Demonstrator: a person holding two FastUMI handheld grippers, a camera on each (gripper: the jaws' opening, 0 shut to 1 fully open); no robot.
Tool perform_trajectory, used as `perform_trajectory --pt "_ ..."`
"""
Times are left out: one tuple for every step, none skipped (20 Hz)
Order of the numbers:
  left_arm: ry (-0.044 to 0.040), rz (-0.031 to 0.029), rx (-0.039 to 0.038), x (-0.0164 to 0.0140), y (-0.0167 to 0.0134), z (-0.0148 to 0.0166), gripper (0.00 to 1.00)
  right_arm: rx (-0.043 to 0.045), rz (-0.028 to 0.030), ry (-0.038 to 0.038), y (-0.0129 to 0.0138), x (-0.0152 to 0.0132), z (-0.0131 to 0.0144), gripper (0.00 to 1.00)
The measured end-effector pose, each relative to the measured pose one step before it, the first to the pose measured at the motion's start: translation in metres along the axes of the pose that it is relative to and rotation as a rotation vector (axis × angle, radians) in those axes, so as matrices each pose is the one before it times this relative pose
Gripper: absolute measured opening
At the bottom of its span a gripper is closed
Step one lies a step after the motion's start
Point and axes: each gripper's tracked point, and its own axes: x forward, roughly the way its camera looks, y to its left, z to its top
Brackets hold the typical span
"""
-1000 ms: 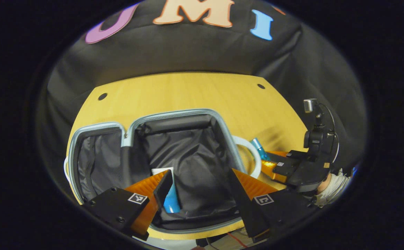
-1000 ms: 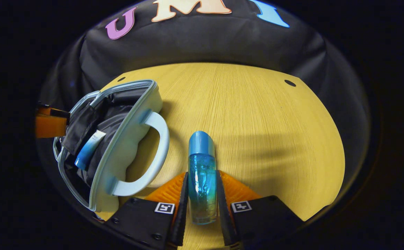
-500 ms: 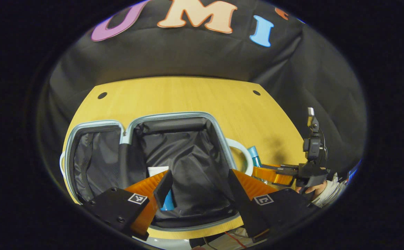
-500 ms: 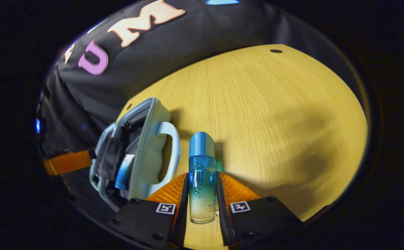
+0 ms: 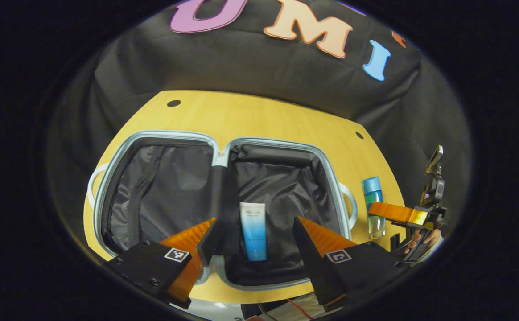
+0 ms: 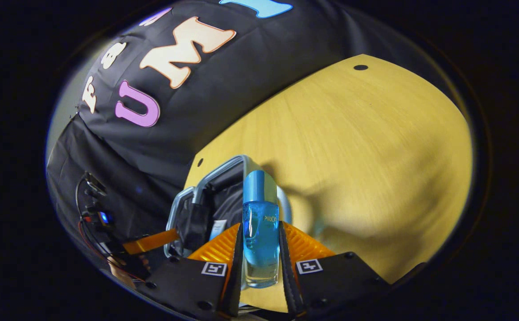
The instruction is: First open the suitcase, pack the skin care products into it, and then close the suitcase.
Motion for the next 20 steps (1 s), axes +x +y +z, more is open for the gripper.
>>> perform_trajectory --pt "-0.00297 0.0056 -0.01228 -0.00184 0.0072 -0.00076 0.95 0.00416 0.01881 0.00942 0.01305 0.00439 -0.00433 0.42" --pt "-0.00672 0.00259 -0.01005 -0.00175 0.00848 0.00111 0.95 -0.0012 0.01021 0.01306 0.01003 0.00593 -0.00475 0.42" --pt "-0.00496 0.00576 -0.00739 -0.00114 0.00942 0.00152 0.92 -0.00675 0.0022 0.01677 0.00758 0.00788 -0.00565 0.42" --pt "-0.00401 0.00683 -0.00537 -0.00288 0.00982 0.00097 0.95 -0.00685 -0.00404 0.01298 0.00647 0.00749 -0.00709 0.38" --pt "-0.00411 0.01008 -0.00644 -0.00258 0.0118 0.00035 0.95 -0.0051 -0.0084 0.01591 0.00359 0.00721 -0.00645 0.42" --pt "-0.00304 0.00789 -0.00931 -0.00226 0.01062 0.00078 0.95 -0.0012 -0.00745 0.01511 0.00323 0.00821 -0.00556 0.42" --pt "-0.00408 0.00941 -0.01164 -0.00164 0.01189 0.0008 0.95 0.00125 -0.0063 0.01145 0.00359 0.00786 -0.0058 0.42" --pt "-0.00285 0.0087 -0.01291 -0.00283 0.01192 0.00157 0.95 -0.00088 -0.0081 0.0107 0.00428 0.00742 -0.0054 0.42" --pt "-0.00341 0.00982 -0.01258 -0.00129 0.01233 0.00194 0.95 -0.00432 -0.01078 0.00806 0.00191 0.00796 -0.00457 0.38" --pt "-0.00078 0.01014 -0.01023 -0.00115 0.01138 0.00203 0.95 -0.00571 -0.01474 0.00694 0.00042 0.00577 -0.00527 0.39" --pt "-0.0041 0.01188 -0.00819 -0.00089 0.01276 0.00209 0.95 -0.00693 -0.01781 0.00518 -0.00112 0.00739 -0.00389 0.38" --pt "-0.00234 0.01343 -0.00699 -0.00084 0.01264 0.00301 0.95 -0.00478 -0.01801 0.00825 -0.00006 0.00583 -0.00451 0.38" --pt "-0.0068 0.013 -0.00589 0.00012 0.01261 0.00356 0.95 -0.00519 -0.01551 0.01021 -0.00145 0.006 -0.00448 0.38" --pt "-0.00531 0.01597 -0.00663 -0.00006 0.01322 0.00383 0.95 -0.01018 -0.01299 0.00467 0.0007 0.00281 -0.00272 0.39" --pt "-0.00557 0.01613 -0.01025 -0.00053 0.01445 0.00611 0.95 -0.0206 -0.02359 -0.00319 -0.00243 0.0018 0.00029 0.42" --pt "-0.00602 0.0162 -0.01951 0.0007 0.01472 0.00592 0.95 -0.02651 -0.02544 -0.00591 -0.00377 0.00519 -0.0012 0.38" --pt "-0.00354 0.01392 -0.02421 0.00327 0.01447 0.00477 0.95 -0.0136 -0.01944 0.00281 -0.00313 0.00304 -0.00216 0.38" --pt "-0.00637 0.01208 -0.02599 0.00261 0.01314 0.00566 0.95 -0.00129 -0.01226 0.00259 -0.00192 -0.00067 -0.00127 0.44" --pt "-0.00477 0.01013 -0.02246 0.00452 0.01099 0.00709 0.95 0.00658 -0.00246 -0.00599 0.0003 -0.00098 0.00139 0.42" --pt "-0.00206 0.01168 -0.01783 0.00431 0.01063 0.00566 0.95 0.00694 0.01223 -0.00712 0.00435 -0.00127 0.00154 0.48"
